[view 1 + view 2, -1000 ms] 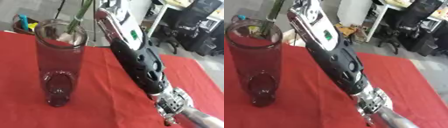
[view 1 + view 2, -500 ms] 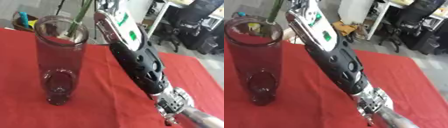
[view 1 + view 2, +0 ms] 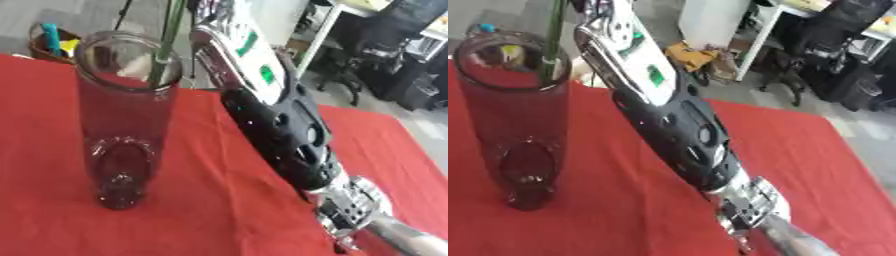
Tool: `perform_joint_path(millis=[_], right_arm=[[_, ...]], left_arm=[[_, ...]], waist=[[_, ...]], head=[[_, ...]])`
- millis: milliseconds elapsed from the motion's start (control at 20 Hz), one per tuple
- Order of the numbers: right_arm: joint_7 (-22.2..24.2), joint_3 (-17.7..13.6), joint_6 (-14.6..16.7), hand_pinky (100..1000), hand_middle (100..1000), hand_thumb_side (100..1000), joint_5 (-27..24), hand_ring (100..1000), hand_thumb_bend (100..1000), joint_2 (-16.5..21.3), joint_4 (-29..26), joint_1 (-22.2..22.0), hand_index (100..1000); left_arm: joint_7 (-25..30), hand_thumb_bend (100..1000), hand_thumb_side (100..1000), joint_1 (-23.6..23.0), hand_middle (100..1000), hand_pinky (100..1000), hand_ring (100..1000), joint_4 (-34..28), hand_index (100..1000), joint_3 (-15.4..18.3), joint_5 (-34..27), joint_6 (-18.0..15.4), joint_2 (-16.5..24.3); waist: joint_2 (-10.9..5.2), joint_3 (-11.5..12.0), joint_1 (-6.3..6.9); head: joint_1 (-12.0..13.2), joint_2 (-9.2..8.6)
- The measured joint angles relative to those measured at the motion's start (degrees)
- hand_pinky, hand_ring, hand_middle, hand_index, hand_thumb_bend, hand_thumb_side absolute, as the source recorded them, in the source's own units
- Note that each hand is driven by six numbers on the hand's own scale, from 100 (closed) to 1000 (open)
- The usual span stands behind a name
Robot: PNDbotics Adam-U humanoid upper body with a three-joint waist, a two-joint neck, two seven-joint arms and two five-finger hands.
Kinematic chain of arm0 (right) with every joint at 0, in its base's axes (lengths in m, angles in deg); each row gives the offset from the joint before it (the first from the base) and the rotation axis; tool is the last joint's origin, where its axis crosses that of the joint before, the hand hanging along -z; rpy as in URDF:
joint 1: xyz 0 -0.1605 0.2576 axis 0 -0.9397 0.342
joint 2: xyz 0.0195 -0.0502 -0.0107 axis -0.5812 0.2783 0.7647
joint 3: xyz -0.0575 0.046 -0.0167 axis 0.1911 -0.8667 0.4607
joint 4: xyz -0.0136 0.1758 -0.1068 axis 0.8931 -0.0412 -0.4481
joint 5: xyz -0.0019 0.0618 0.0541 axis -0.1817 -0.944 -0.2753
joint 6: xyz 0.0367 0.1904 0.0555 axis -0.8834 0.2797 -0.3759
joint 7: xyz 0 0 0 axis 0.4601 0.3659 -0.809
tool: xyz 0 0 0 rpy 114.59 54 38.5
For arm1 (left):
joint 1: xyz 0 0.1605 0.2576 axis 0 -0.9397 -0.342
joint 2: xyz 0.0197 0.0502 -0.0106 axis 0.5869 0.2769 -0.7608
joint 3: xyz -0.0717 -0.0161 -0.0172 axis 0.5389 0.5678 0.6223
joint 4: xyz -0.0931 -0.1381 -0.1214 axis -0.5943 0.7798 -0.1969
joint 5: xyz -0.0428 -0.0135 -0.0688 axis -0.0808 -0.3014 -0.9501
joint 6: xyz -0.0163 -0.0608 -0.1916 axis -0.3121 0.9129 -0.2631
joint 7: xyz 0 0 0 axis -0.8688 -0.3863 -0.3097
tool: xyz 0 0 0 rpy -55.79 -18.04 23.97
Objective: Arrange flowers into the vase.
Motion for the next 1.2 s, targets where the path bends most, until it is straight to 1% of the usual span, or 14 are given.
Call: perform_joint_path(millis=[50,100,150,200,300,350,550,600,650,750,900,1200], right_arm=[[-0.13,0.0,-0.14,100,100,744,0.36,183,100,0.0,0.0,0.0,100],[-0.23,0.0,-0.24,119,100,756,0.57,238,100,-0.01,0.0,0.0,100],[-0.31,0.02,-0.33,126,100,759,0.68,244,100,-0.01,0.0,0.0,100],[-0.34,0.05,-0.48,181,100,779,0.71,308,100,-0.02,0.01,0.0,100],[-0.24,0.19,-0.75,226,100,797,0.72,355,100,-0.04,0.02,0.0,100],[-0.22,0.29,-0.85,250,100,808,0.72,402,100,-0.07,0.03,0.0,100],[-0.06,0.36,-1.05,307,100,849,0.85,479,100,-0.48,0.35,-0.01,100],[-0.03,0.38,-1.09,343,100,858,0.94,510,100,-0.49,0.38,-0.05,100],[0.07,0.39,-1.18,360,100,859,0.99,524,100,-0.49,0.4,-0.13,100],[0.46,0.52,-1.59,434,100,863,1.07,578,100,-0.5,0.51,-0.47,100],[1.5,0.67,-3.0,505,100,862,1.25,628,100,-0.51,0.59,-0.51,152],[4.06,0.65,-7.34,662,100,889,3.76,733,100,-0.51,-0.06,-0.69,184]], left_arm=[[0.08,114,1000,0.0,658,627,441,0.0,786,0.0,-0.03,0.01,-0.01],[0.15,115,1000,0.0,659,627,442,0.0,786,0.0,-0.05,0.03,-0.01],[0.25,115,1000,0.0,659,627,442,0.0,786,0.0,-0.07,0.06,-0.01],[0.32,115,1000,0.0,659,627,442,0.0,786,0.0,-0.1,0.04,-0.02],[0.38,115,1000,0.01,659,627,441,0.0,786,-0.01,-0.13,0.05,-0.03],[0.43,115,1000,0.04,659,627,441,0.0,787,-0.01,-0.13,0.08,-0.05],[0.6,115,1000,0.18,659,628,441,0.0,787,-0.01,-0.14,0.2,-0.45],[0.63,115,1000,0.18,659,628,441,0.0,787,-0.01,-0.14,0.21,-0.45],[0.66,115,1000,0.18,659,628,441,0.0,787,-0.01,-0.14,0.21,-0.45],[0.76,116,1000,0.19,660,628,441,0.0,787,-0.01,-0.15,0.24,-0.45],[0.95,116,1000,0.19,660,628,441,0.0,787,-0.01,-0.29,0.36,-0.45],[1.02,117,1000,0.19,660,629,441,0.0,788,-0.01,-0.37,0.4,-0.45]], waist=[[0.0,0.0,-0.02],[0.0,0.0,-0.04],[0.01,0.0,-0.04],[0.02,0.0,-0.04],[0.08,0.03,-0.06],[0.13,0.07,-0.08],[0.22,0.19,-0.16],[0.25,0.2,-0.24],[0.27,0.2,-0.32],[0.29,0.22,-0.43],[0.29,0.19,-0.43],[0.29,-0.04,-0.41]], head=[[0.0,0.0],[0.0,0.0],[0.0,0.0],[0.0,0.0],[0.0,0.0],[0.0,0.0],[0.0,0.0],[0.0,0.0],[0.0,0.0],[0.03,0.0],[0.05,0.01],[0.07,0.09]])
